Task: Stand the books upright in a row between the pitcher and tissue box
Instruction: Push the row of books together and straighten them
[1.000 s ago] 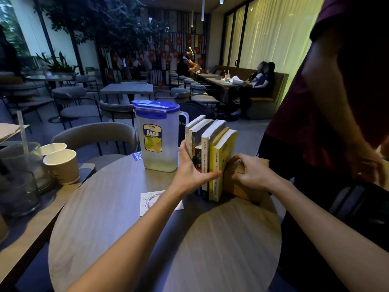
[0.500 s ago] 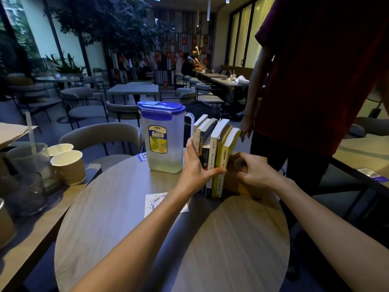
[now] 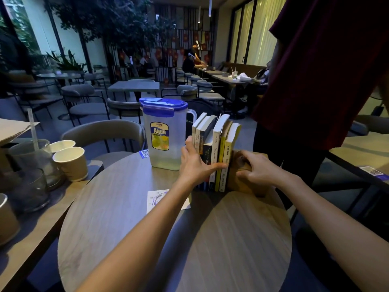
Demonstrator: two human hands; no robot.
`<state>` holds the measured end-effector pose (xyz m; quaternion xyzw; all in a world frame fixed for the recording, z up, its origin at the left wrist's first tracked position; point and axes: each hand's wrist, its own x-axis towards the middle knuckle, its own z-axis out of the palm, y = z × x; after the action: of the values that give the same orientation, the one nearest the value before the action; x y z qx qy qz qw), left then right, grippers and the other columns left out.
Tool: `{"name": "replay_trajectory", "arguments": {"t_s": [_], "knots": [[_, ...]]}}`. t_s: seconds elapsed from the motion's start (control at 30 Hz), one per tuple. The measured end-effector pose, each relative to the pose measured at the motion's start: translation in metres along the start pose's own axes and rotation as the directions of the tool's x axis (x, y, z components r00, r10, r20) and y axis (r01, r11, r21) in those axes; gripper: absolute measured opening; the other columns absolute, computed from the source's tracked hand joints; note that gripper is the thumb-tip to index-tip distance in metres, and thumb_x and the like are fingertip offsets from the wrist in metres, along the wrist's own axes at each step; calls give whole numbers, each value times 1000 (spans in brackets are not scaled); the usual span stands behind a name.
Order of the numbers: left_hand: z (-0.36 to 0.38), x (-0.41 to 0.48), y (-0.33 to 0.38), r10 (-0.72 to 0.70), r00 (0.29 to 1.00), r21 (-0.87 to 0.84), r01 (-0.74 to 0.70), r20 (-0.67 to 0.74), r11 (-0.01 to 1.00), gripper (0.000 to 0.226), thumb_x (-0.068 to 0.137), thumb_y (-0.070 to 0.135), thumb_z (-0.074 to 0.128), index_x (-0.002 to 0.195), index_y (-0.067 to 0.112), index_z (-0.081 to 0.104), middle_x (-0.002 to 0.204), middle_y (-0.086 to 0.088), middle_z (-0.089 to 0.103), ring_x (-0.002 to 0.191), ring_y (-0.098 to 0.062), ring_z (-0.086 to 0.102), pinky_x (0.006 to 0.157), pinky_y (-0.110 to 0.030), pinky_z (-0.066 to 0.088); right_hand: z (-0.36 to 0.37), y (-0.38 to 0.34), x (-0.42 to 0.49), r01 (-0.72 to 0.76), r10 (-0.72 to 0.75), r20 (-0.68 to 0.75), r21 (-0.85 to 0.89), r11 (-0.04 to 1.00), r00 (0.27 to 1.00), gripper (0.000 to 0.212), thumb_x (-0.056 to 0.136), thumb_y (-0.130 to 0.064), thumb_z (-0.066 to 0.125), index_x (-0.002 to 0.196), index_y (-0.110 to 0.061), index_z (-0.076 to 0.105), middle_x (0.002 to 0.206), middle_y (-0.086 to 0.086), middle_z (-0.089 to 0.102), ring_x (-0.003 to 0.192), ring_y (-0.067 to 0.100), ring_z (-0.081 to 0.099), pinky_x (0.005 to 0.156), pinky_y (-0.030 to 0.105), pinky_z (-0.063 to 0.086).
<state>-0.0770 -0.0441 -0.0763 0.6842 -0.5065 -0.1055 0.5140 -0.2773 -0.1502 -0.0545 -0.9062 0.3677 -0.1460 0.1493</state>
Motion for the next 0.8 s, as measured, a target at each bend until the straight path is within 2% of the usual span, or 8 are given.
{"name": "replay_trajectory", "arguments": {"t_s": [0.13,0.2,0.3,0.47,0.6,0.7,0.8], "knots": [[-15,-1,-8,68,994,-43,-64,86,997,112,70,29,89,151,27,14,145,-2,36,141,-21,31,116,-53,35,3,-5,7,-52,52,24,5,999,998,62,85,-33,74,140,-24,47,135,2,57,119,17,57,97,38,54],[-17,-3,-11,89,994,-47,-86,65,995,107,71,27,89,151,27,17,145,-1,40,141,-20,33,114,-54,37,5,-8,9,-51,51,15,10,999,999,61,85,-37,74,138,-24,48,133,2,57,116,17,57,96,36,53],[-16,-4,-11,93,995,-59,-91,34,994,106,69,29,90,149,29,21,142,0,44,138,-19,38,111,-51,42,5,-8,8,-20,20,-4,41,999,1000,64,81,-53,73,135,-30,49,129,-6,56,117,16,56,97,37,52],[-11,-4,-14,116,993,-35,-117,-34,992,106,66,34,91,148,28,25,138,1,49,133,-16,44,106,-41,47,6,-10,13,-42,42,45,4,999,998,103,59,-88,67,144,-34,43,141,-5,57,126,18,56,103,46,50],[-7,-5,-15,107,992,-44,-110,-71,993,96,67,35,90,144,28,33,132,2,53,127,-13,50,102,-39,51,14,-8,16,-26,20,-69,-85,996,997,94,64,-88,60,140,-36,44,135,-4,61,119,15,58,97,41,52],[-3,-5,-16,97,992,-63,-102,-77,993,88,70,34,88,141,27,37,130,3,54,125,-13,53,101,-39,53,13,-6,17,-17,11,-70,-86,996,998,91,66,-86,60,140,-37,44,134,-5,61,118,14,58,95,39,53],[-7,-2,-20,115,993,-54,-115,-15,992,85,73,31,86,143,28,38,131,5,56,128,-12,51,104,-40,50,8,-4,18,-6,3,-47,-74,997,999,86,67,-84,62,137,-36,46,131,-5,61,112,12,57,93,38,53]]}}
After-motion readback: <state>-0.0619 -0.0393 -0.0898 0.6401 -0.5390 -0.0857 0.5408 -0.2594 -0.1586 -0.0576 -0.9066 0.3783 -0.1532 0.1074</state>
